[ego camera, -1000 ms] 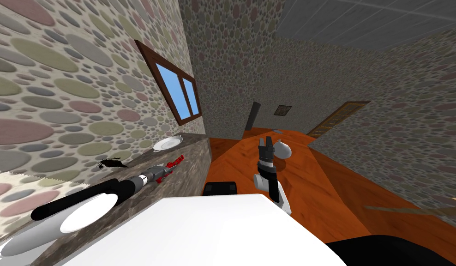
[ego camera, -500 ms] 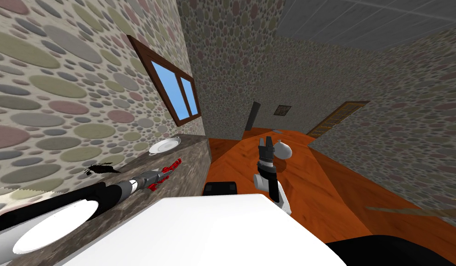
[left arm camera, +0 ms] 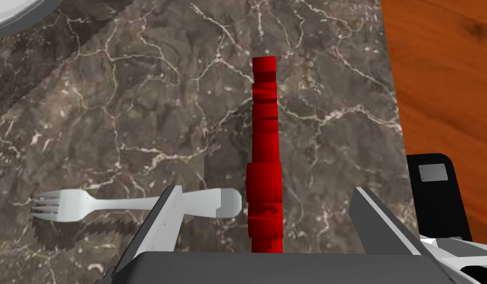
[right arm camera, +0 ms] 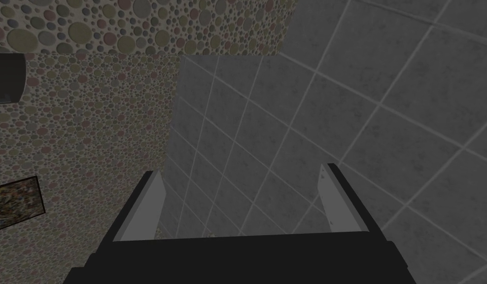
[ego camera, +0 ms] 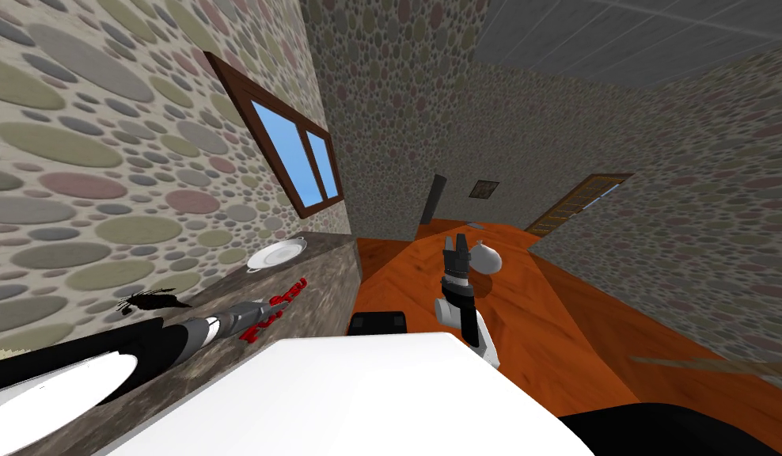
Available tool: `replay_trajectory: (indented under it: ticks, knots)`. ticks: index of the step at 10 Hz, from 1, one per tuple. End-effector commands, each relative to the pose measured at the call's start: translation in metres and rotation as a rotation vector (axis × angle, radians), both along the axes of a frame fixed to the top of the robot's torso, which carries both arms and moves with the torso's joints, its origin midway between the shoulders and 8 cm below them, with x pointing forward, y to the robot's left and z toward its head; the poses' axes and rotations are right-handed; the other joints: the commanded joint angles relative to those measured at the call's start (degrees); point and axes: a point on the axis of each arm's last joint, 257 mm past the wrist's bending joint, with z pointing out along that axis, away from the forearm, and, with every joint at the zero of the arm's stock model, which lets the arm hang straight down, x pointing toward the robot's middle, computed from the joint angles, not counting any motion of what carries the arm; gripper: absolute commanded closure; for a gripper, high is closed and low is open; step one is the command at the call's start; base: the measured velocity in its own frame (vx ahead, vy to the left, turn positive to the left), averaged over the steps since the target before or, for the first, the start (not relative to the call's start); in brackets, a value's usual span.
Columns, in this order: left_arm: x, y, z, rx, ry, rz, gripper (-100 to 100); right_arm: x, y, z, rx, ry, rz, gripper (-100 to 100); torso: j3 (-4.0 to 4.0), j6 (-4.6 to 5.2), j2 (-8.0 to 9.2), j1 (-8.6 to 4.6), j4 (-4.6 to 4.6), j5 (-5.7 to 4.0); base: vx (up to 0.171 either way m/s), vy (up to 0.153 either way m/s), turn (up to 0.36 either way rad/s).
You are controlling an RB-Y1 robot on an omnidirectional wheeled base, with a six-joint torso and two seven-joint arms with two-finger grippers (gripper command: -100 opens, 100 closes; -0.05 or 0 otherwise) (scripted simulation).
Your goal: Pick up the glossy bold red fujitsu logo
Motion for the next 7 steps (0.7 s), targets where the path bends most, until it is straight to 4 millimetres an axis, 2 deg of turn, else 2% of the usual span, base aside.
replay_trajectory:
  ticks: [1,7]
  knots:
    - [-0.007,0.000,0.001,-0.007,0.028,0.004,-100,0.000,0.000,0.000,0.000,0.000,0.000,0,0.00,0.00,0.00,0.00,0.00,0.00,0.056,0.010,-0.008]
    - [-0.056,0.000,0.006,-0.034,0.204,0.028,-100,0.000,0.000,0.000,0.000,0.000,0.000,0,0.01,0.00,0.02,-0.02,0.00,0.00,0.065,0.003,-0.017]
